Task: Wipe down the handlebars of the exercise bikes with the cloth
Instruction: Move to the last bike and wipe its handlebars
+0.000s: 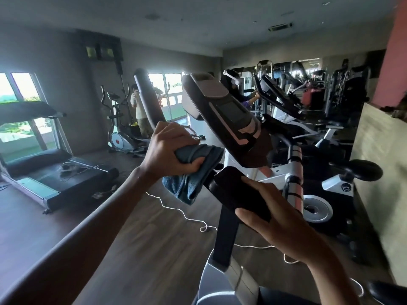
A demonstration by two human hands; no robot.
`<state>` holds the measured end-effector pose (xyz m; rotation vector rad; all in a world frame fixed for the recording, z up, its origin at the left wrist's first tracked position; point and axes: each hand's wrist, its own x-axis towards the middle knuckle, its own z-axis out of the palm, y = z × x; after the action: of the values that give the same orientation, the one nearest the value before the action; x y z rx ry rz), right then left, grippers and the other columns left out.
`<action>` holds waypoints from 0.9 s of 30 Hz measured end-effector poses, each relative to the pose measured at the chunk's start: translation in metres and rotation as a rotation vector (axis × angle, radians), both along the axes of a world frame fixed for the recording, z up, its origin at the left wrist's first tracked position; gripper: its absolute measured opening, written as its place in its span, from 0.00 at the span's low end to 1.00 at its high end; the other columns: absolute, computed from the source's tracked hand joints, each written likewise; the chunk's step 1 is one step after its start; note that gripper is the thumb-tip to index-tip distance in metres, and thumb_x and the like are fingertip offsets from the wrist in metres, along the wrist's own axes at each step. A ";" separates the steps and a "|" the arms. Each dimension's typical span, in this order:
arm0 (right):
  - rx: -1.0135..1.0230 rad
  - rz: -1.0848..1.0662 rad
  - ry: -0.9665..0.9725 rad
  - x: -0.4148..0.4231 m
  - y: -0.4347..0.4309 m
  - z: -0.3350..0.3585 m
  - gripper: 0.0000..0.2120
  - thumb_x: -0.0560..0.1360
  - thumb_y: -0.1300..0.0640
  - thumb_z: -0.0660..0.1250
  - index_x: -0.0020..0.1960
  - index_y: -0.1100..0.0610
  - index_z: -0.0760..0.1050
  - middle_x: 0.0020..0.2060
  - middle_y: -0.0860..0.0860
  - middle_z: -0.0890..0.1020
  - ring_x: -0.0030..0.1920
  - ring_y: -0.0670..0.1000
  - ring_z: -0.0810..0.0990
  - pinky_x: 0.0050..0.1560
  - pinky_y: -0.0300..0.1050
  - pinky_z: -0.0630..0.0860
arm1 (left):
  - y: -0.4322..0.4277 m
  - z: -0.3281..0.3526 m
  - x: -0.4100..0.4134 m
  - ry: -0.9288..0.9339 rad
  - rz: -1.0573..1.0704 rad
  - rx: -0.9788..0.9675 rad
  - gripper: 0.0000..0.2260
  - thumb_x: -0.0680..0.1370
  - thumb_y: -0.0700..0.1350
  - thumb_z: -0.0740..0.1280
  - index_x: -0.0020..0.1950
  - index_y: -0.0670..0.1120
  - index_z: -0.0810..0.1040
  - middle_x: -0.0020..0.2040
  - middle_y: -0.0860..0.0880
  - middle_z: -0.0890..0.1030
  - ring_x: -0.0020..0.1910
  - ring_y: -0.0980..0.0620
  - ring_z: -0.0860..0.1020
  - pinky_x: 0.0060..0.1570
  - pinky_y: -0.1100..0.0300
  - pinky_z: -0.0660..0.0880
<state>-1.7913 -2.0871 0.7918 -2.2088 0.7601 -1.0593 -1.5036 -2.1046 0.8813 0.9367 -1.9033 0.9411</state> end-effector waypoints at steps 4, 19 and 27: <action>0.113 0.035 -0.062 -0.030 -0.023 -0.004 0.27 0.67 0.27 0.59 0.62 0.37 0.70 0.47 0.36 0.80 0.50 0.35 0.77 0.49 0.26 0.69 | 0.017 -0.004 -0.009 0.015 0.089 -0.049 0.14 0.67 0.55 0.75 0.41 0.44 0.85 0.39 0.49 0.83 0.41 0.48 0.80 0.50 0.51 0.72; -0.451 -0.100 0.053 -0.055 -0.105 -0.059 0.20 0.79 0.42 0.52 0.40 0.52 0.76 0.37 0.46 0.78 0.44 0.50 0.73 0.52 0.54 0.69 | 0.086 -0.053 -0.172 0.346 0.471 0.346 0.20 0.68 0.63 0.66 0.54 0.55 0.84 0.54 0.62 0.76 0.62 0.57 0.72 0.68 0.52 0.66; -0.431 -0.184 -0.031 -0.047 -0.100 -0.064 0.20 0.79 0.43 0.52 0.37 0.51 0.73 0.33 0.42 0.70 0.41 0.53 0.75 0.56 0.58 0.70 | 0.084 -0.063 -0.196 0.502 0.575 0.401 0.31 0.67 0.63 0.66 0.70 0.56 0.75 0.78 0.49 0.65 0.80 0.48 0.51 0.75 0.47 0.54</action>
<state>-1.8383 -2.1876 0.7280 -2.5049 0.7907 -1.4585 -1.6991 -2.0209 0.8187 1.8318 -1.4243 0.5465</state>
